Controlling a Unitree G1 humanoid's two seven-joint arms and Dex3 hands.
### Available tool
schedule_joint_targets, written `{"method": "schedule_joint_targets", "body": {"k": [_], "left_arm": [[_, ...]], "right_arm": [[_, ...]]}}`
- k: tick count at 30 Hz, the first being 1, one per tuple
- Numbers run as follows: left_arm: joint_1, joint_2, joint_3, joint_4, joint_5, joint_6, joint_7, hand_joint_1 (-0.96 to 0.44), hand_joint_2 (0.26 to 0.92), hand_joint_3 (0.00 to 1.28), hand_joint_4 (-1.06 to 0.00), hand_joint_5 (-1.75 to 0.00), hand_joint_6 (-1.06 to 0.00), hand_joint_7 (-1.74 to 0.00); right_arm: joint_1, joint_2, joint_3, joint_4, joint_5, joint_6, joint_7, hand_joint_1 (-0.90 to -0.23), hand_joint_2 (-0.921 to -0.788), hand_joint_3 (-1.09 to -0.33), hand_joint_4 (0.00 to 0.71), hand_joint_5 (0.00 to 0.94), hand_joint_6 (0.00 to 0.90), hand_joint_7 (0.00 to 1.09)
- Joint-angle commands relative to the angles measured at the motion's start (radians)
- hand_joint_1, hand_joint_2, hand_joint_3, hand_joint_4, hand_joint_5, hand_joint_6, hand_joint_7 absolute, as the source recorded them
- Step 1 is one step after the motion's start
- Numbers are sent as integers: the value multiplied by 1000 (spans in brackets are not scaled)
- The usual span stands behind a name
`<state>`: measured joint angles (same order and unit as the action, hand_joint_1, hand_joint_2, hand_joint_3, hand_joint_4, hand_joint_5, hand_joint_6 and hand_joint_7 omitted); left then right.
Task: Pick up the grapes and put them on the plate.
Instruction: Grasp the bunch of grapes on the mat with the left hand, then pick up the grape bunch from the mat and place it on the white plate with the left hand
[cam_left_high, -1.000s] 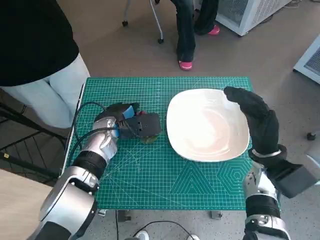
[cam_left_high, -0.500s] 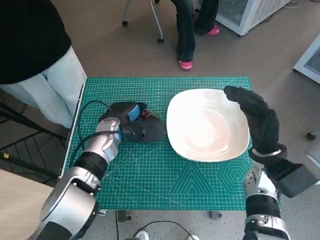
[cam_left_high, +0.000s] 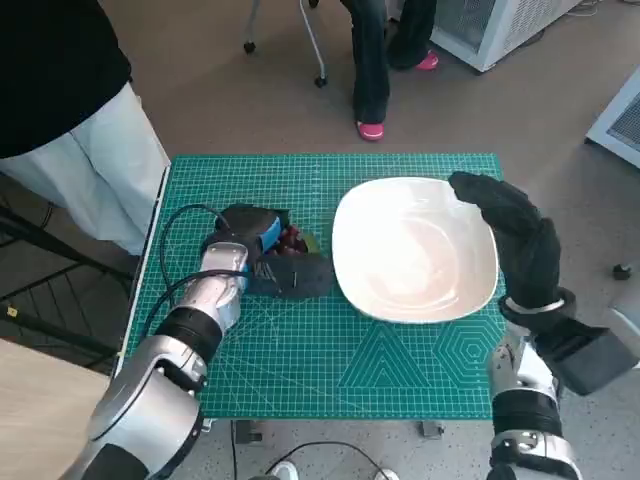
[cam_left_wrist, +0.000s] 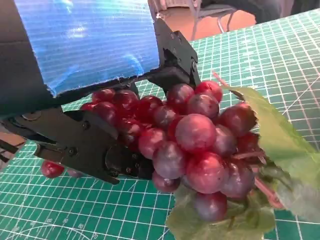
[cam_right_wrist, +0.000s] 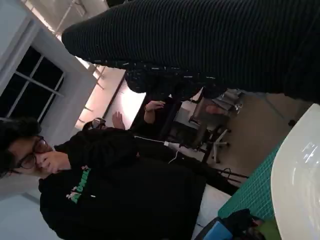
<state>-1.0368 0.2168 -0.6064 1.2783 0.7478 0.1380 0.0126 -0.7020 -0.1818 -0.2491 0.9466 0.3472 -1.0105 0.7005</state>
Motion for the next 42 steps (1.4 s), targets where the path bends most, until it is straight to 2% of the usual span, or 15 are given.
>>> {"method": "schedule_joint_targets", "body": {"k": [1, 31, 42], "left_arm": [[-2, -2, 5, 12, -8, -2, -14, 1, 921, 214, -444, -1326, -541, -1353], [-1, 20, 19, 2, -22, -3, -25, 0, 921, 213, -472, -1354, -512, -1321], [-11, 59, 54, -73, -51, 10, -65, 0, 920, 129, -590, -1320, -587, -1159]], "right_arm": [[22, -5, 6, -2, -14, 15, -8, -482, -921, -527, 365, 0, 326, 1], [29, -6, 19, -12, -16, 11, -24, -488, -921, -529, 363, 0, 326, 0], [24, -2, 21, -12, -12, 17, -24, -487, -921, -531, 363, 0, 326, 0]]}}
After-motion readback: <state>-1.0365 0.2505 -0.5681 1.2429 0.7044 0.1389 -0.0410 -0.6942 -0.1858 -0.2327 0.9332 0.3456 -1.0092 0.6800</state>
